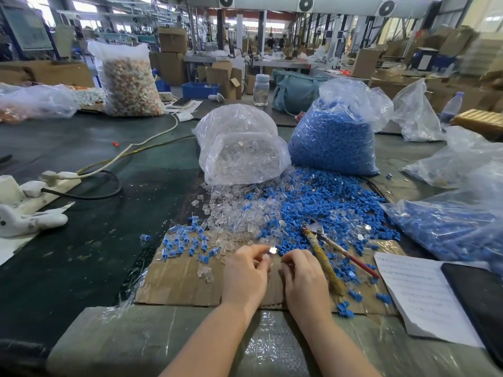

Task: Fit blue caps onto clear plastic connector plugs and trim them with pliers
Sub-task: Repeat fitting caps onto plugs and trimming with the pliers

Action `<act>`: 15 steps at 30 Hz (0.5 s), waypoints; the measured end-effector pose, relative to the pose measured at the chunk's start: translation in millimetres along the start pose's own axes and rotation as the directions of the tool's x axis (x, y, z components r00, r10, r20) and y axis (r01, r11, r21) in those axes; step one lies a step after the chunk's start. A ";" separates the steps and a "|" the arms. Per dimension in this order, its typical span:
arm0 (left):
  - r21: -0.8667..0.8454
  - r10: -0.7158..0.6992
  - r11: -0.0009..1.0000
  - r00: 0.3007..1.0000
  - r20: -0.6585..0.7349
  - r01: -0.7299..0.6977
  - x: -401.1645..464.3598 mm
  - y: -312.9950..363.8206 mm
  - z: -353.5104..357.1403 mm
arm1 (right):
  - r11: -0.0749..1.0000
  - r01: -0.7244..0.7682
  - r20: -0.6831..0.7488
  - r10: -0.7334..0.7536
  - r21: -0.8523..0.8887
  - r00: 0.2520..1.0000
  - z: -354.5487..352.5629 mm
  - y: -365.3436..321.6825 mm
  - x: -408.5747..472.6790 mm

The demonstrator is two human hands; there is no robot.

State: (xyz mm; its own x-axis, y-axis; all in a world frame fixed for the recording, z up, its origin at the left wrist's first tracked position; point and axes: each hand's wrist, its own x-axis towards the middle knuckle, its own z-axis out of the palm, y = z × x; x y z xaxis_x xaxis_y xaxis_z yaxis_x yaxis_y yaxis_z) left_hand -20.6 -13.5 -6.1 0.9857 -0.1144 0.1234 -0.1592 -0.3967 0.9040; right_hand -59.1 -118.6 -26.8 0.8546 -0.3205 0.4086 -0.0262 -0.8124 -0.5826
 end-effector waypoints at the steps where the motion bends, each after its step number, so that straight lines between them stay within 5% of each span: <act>1: -0.003 -0.007 1.000 1.000 0.011 0.007 -1.5 -1.2 1.6 | 1.000 0.004 -0.009 -0.004 0.001 1.000 -0.4 -0.1 -0.1; 15: 0.041 -0.038 0.998 0.999 -0.037 0.039 11.5 0.6 -0.1 | 1.000 -0.007 0.010 0.007 0.004 1.000 -2.7 -0.7 -1.3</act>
State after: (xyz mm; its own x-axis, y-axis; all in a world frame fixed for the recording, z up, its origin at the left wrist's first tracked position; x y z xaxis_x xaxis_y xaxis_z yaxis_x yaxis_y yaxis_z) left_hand -9.3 -15.0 -4.1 0.9924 -0.0654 0.1043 -0.1225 -0.4383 0.8904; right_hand -61.6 -119.0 -25.0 0.8593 -0.3215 0.3978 -0.0300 -0.8081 -0.5883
